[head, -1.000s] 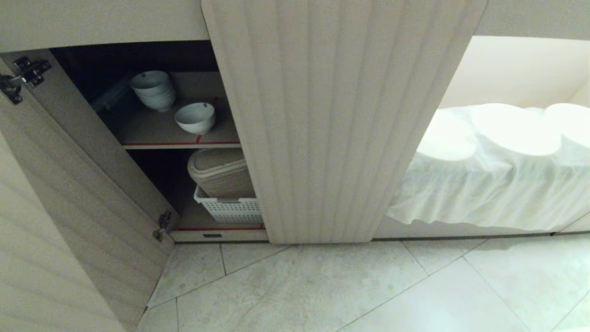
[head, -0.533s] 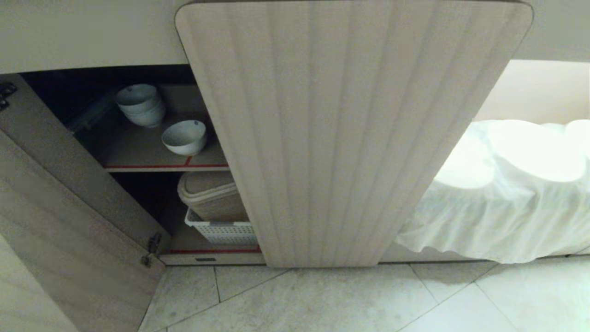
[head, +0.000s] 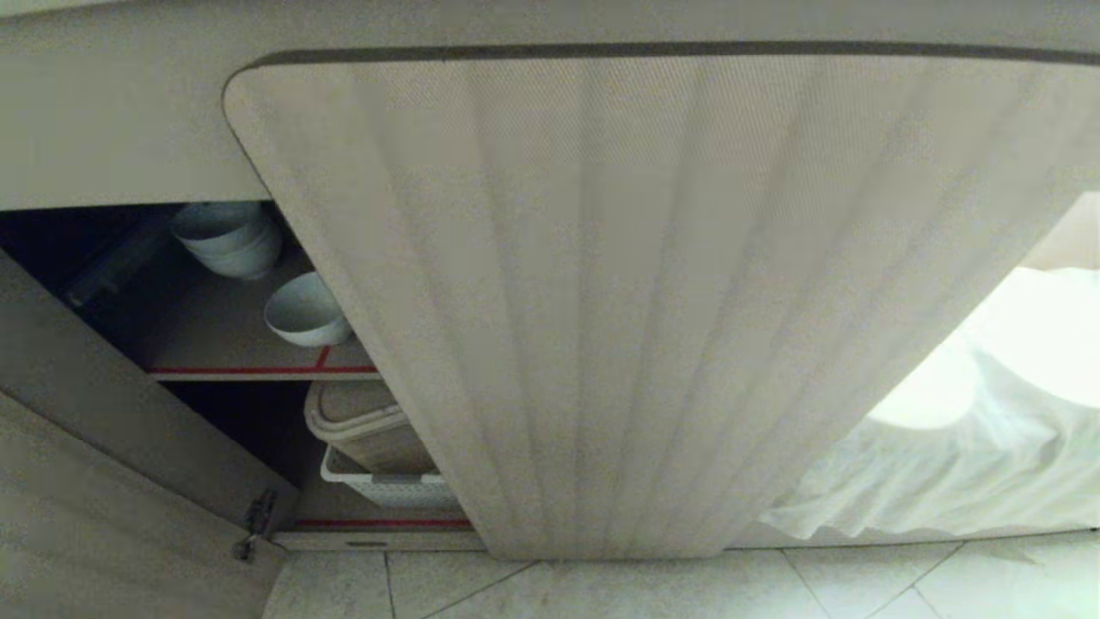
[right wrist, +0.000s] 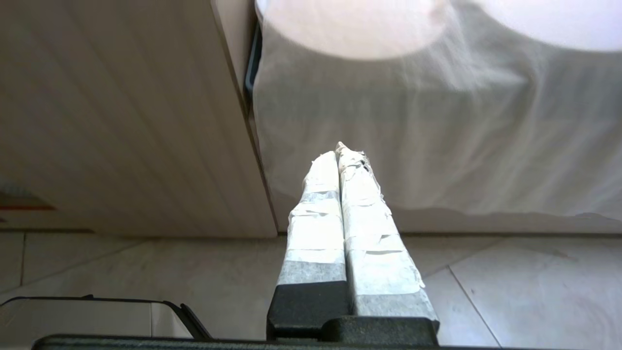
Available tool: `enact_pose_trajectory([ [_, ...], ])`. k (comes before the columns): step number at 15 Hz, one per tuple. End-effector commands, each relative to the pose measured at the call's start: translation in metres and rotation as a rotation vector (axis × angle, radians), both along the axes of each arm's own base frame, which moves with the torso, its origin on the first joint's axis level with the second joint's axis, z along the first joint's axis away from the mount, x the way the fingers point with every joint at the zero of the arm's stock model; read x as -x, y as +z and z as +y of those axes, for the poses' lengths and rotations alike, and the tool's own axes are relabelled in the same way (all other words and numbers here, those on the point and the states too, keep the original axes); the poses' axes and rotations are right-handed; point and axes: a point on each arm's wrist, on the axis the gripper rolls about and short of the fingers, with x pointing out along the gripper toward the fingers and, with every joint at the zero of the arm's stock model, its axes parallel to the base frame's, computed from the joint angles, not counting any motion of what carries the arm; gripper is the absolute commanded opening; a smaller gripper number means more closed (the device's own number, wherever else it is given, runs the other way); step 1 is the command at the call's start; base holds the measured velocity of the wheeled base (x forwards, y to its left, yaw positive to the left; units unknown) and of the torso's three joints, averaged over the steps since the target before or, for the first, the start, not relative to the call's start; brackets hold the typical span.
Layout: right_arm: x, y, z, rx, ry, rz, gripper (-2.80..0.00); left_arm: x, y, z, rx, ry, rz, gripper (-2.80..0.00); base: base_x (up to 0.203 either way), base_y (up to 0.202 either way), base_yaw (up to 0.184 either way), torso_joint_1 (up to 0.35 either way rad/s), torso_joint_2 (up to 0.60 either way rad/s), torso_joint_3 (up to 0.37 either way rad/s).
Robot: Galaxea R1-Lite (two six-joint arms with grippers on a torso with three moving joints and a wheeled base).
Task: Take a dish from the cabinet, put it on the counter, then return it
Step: Take the bowl from the cabinet
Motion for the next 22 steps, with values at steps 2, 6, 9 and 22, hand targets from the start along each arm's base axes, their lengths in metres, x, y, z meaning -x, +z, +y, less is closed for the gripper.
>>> enact_pose_trajectory([
  [2, 0.0000, 0.0001, 0.0000, 0.000, 0.000, -0.001, -2.80, 0.0000, 0.0000, 0.0000, 0.000, 0.000, -0.001, -2.80, 0.171, 0.000, 0.001, 0.004, 0.00, 0.000],
  [6, 0.0000, 0.0000, 0.0000, 0.000, 0.000, 0.000, -2.80, 0.0000, 0.0000, 0.0000, 0.000, 0.000, -0.001, -2.80, 0.015, 0.000, 0.001, 0.003, 0.00, 0.001],
  [9, 0.0000, 0.0000, 0.0000, 0.000, 0.000, 0.000, -2.80, -0.0001, -0.0004, 0.0000, 0.000, 0.000, 0.001, -2.80, 0.000, 0.000, 0.000, 0.000, 0.00, 0.000],
  [22, 0.0000, 0.0000, 0.0000, 0.000, 0.001, 0.000, -2.80, 0.0000, 0.0000, 0.0000, 0.001, 0.000, -0.001, -2.80, 0.000, 0.000, 0.000, 0.000, 0.00, 0.000],
])
